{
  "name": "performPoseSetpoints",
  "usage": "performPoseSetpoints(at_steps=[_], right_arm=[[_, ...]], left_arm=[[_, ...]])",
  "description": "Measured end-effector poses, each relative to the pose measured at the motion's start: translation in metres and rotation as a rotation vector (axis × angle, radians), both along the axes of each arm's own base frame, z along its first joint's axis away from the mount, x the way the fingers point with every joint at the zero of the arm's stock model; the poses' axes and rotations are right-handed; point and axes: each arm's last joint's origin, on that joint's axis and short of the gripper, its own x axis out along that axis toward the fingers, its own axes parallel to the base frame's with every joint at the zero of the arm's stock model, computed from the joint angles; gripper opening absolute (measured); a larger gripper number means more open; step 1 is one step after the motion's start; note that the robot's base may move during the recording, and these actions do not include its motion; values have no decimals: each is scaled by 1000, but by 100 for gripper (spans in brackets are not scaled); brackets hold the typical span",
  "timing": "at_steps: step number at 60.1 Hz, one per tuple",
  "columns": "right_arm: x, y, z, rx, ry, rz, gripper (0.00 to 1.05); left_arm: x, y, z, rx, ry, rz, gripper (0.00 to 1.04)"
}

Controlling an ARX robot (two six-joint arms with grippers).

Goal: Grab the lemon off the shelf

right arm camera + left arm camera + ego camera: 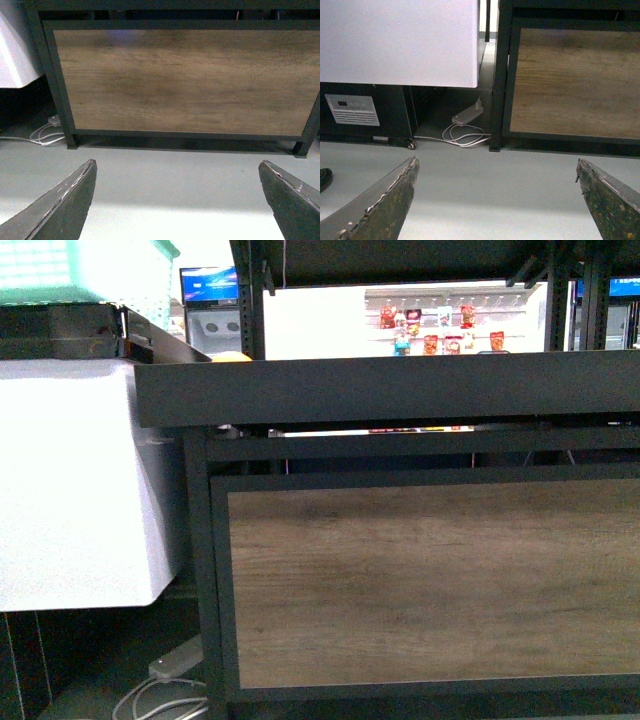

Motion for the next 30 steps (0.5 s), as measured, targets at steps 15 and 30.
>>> performPoseSetpoints(at_steps=[15,30], right_arm=[[0,0,0,0,0,0,97],[0,0,0,0,0,0,97]], left_arm=[[0,0,0,0,0,0,97],[0,0,0,0,0,0,97]])
